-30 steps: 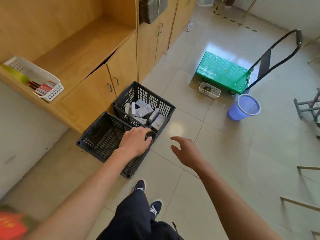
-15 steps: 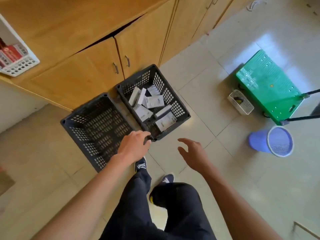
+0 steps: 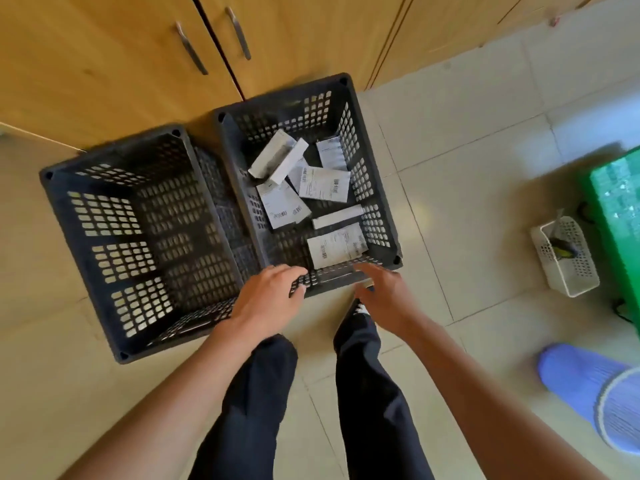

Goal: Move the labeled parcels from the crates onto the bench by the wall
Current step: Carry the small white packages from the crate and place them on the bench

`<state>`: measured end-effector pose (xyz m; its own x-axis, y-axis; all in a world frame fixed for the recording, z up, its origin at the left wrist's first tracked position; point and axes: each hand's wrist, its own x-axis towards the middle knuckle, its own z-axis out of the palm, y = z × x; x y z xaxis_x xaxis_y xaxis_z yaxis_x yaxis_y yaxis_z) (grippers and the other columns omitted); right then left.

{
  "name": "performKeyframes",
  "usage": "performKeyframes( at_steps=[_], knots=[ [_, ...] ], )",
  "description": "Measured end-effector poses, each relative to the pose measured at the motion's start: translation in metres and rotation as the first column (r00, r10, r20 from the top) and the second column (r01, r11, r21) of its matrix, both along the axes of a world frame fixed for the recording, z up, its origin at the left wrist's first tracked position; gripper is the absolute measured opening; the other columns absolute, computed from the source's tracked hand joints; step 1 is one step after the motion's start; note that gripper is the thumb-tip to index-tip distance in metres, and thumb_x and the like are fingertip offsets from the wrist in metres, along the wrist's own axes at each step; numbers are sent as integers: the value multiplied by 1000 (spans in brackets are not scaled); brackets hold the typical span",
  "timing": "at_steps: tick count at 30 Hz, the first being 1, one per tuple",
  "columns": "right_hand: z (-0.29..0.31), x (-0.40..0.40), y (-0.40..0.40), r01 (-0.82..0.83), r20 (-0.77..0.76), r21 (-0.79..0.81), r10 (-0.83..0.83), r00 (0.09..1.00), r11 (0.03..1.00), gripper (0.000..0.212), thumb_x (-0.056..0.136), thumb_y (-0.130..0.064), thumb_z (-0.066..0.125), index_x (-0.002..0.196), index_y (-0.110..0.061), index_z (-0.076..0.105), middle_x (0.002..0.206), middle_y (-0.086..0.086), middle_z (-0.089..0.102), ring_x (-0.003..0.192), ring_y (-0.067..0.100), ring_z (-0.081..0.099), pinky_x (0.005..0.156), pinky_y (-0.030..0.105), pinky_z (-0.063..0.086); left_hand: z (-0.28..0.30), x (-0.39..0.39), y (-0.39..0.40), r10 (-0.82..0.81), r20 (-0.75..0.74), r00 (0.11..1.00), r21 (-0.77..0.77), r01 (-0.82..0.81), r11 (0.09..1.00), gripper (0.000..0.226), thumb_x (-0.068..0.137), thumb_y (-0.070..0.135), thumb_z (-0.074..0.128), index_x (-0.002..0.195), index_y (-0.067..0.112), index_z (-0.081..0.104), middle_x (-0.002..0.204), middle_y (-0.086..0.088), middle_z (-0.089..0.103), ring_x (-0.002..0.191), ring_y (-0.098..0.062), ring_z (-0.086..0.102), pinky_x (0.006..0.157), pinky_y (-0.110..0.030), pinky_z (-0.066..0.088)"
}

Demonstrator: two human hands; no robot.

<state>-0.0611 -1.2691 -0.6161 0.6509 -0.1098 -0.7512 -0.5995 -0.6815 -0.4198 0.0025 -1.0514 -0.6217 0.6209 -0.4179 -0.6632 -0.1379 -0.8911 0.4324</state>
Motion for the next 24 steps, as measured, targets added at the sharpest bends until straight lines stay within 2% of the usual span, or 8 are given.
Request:
performKeyframes(
  at_steps=[5,6,8,10,14,18,21,24],
  knots=[
    [-107,41,-34,-84,18,-19,84,996,996,47,100,-17,54,146,-20,50,140,6,58,100,21,62,67,3,42,-111,1,-29,-10,-64,998,68,15,998,39,104,32,51,142,27,55,139,4,60,127,-21,52,99,-42,50],
    [-128,49,-39,-89,28,-23,90,996,996,47,100,-17,54,147,-21,48,141,7,58,99,21,63,65,5,46,-133,3,-34,-24,-72,997,78,29,997,40,104,32,50,143,27,54,141,4,58,128,-22,51,99,-43,50],
    [-166,62,-45,-97,55,-23,98,994,995,49,101,-16,54,149,-22,46,147,8,53,120,28,61,82,22,57,-175,8,-43,-42,-85,996,83,49,995,44,104,31,50,147,25,50,146,3,54,131,-23,49,103,-45,48],
    [-199,74,-47,-114,70,-34,116,991,993,51,101,-14,55,151,-22,43,149,8,51,129,30,55,93,36,56,-215,13,-50,-70,-71,995,83,75,994,46,103,28,51,149,24,48,150,1,50,133,-24,47,104,-47,48],
    [-261,96,-48,-194,120,-94,205,971,976,54,100,-7,56,150,-20,44,148,10,51,125,29,58,93,35,54,-286,25,-68,-139,-83,987,68,145,987,51,102,26,49,153,22,40,159,-3,38,140,-27,38,111,-50,40],
    [-317,109,-48,-259,119,-128,274,954,957,59,96,1,55,150,-21,44,149,11,46,118,28,60,76,25,52,-336,26,-86,-275,-73,959,113,282,953,60,102,27,50,158,25,27,167,-6,18,150,-30,19,118,-53,28],
    [-345,113,-46,-297,113,-159,317,942,941,63,94,4,56,148,-25,45,150,12,44,130,31,50,96,36,53,-358,22,-93,-339,-83,937,147,348,926,67,102,20,51,160,28,19,169,-7,6,153,-31,10,120,-55,22],
    [-366,116,-49,-342,127,-204,371,920,917,60,90,5,58,144,-22,51,141,17,50,126,35,52,100,43,51,-374,18,-95,-379,-76,922,158,387,909,76,98,12,54,160,31,14,169,-7,1,153,-31,8,120,-55,20]
  ],
)
